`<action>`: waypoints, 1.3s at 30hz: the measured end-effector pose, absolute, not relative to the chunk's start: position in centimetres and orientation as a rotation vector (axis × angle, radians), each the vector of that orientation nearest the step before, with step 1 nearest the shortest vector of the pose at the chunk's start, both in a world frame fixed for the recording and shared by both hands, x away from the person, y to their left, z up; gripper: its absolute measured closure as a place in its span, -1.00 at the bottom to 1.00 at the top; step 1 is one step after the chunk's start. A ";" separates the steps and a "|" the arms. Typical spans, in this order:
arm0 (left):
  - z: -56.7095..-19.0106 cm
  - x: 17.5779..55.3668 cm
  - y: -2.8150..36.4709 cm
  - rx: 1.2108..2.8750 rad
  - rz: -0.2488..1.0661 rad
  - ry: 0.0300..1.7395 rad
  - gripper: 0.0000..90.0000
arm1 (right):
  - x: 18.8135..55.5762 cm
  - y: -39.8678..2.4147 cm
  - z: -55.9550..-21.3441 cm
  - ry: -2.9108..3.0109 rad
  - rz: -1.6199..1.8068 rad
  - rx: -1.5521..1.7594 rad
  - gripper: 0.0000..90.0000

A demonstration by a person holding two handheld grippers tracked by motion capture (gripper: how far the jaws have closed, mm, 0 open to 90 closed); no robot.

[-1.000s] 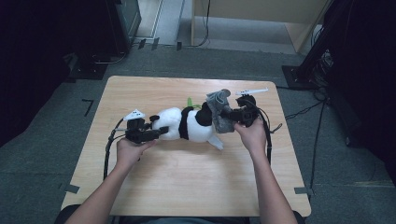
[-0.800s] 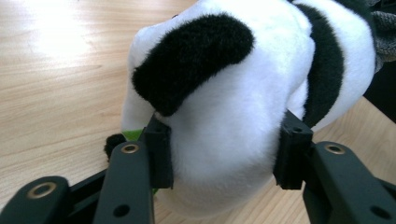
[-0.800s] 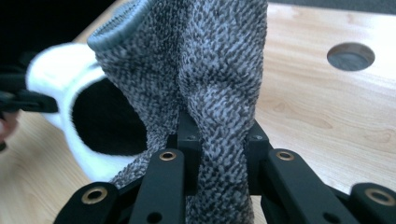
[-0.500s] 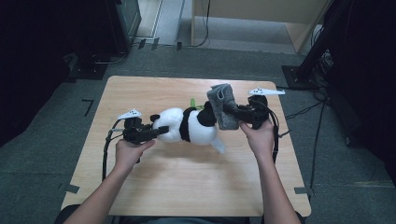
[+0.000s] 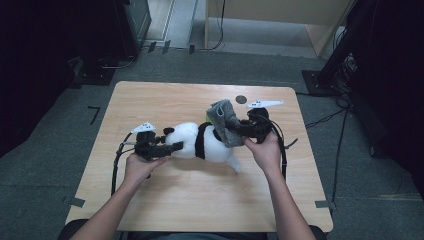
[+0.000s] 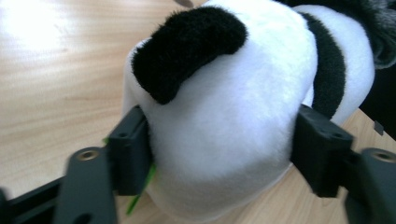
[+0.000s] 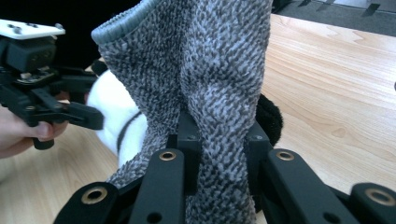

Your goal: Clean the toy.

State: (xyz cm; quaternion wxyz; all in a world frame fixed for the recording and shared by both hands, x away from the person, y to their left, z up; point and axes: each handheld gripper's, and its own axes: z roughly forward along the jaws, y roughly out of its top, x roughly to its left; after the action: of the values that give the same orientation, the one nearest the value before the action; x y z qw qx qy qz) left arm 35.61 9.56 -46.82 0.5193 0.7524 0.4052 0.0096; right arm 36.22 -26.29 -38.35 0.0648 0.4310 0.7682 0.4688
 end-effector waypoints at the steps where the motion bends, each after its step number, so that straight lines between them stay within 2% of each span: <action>1: -46.7 35.7 9.6 1.805 0.034 0.964 -0.41 | 36.4 -26.4 -38.4 2.319 1.412 1.302 0.70; 10: -46.3 36.0 10.6 1.849 0.056 0.880 -0.41 | 38.0 -26.7 -38.9 2.300 1.446 1.353 0.69; 14: -46.2 35.8 11.3 1.915 0.152 0.761 -0.36 | 38.6 -26.7 -39.1 2.293 1.447 1.366 0.69; 20: -46.9 36.5 11.5 1.876 0.108 0.760 -0.36 | 39.8 -26.7 -39.3 2.283 1.449 1.391 0.69; 39: -49.4 39.6 10.3 1.843 0.107 0.760 -0.64 | 43.5 -26.4 -39.9 2.272 1.426 1.465 0.69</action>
State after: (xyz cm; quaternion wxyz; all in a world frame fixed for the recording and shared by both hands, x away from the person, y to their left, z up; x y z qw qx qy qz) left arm 39.61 10.34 -49.40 0.5419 0.7758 0.3201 0.0452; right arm 43.54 -26.35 -39.92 0.0424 0.4790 0.7427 0.4661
